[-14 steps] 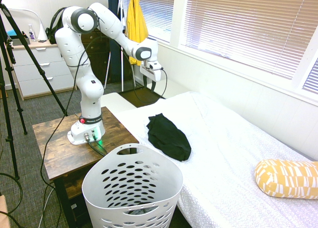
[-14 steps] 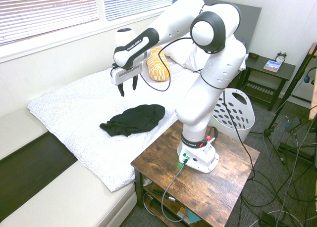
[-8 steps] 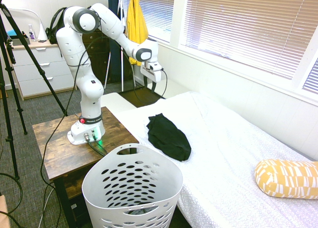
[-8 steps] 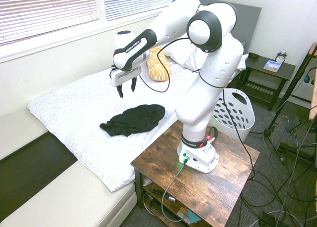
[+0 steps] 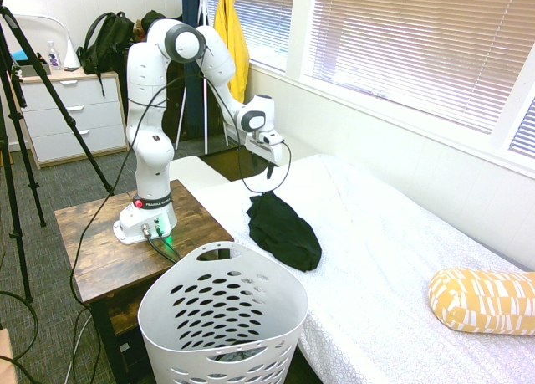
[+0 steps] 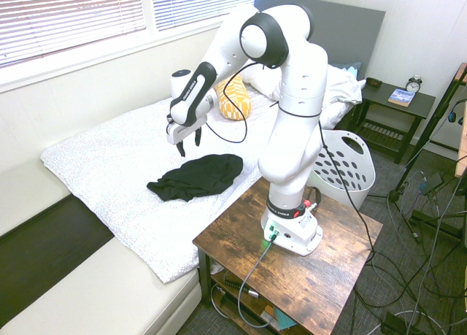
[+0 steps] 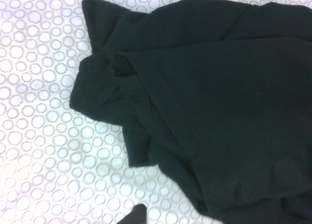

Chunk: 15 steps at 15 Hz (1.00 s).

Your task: Put my clothes in the laundry bag

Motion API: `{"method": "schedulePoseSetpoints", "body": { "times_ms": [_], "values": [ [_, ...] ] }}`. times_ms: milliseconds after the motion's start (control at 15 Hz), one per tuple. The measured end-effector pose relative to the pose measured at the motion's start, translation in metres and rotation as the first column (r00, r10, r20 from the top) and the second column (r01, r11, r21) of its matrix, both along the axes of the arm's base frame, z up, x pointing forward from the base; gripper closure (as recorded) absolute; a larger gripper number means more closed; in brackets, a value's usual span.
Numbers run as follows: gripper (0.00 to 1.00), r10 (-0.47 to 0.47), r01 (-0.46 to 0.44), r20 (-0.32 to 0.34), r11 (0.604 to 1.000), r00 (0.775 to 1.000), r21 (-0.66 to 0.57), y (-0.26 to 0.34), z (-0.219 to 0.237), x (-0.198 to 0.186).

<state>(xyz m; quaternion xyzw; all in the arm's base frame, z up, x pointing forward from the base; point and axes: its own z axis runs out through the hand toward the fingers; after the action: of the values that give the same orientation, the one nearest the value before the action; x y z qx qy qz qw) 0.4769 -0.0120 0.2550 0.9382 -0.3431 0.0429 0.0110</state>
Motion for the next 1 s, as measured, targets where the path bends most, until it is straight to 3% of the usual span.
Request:
{"method": "schedulePoseSetpoints", "body": {
  "times_ms": [333,667,1000],
  "values": [
    [0.00,0.060,-0.060,0.005,0.998,0.998,0.001,-0.036,-0.061,0.041],
    [0.00,0.173,-0.167,-0.084,0.983,0.981,0.072,-0.052,-0.104,0.064],
    [0.00,0.211,-0.204,-0.134,0.977,0.968,0.067,-0.058,-0.146,0.086]
  ]
}}
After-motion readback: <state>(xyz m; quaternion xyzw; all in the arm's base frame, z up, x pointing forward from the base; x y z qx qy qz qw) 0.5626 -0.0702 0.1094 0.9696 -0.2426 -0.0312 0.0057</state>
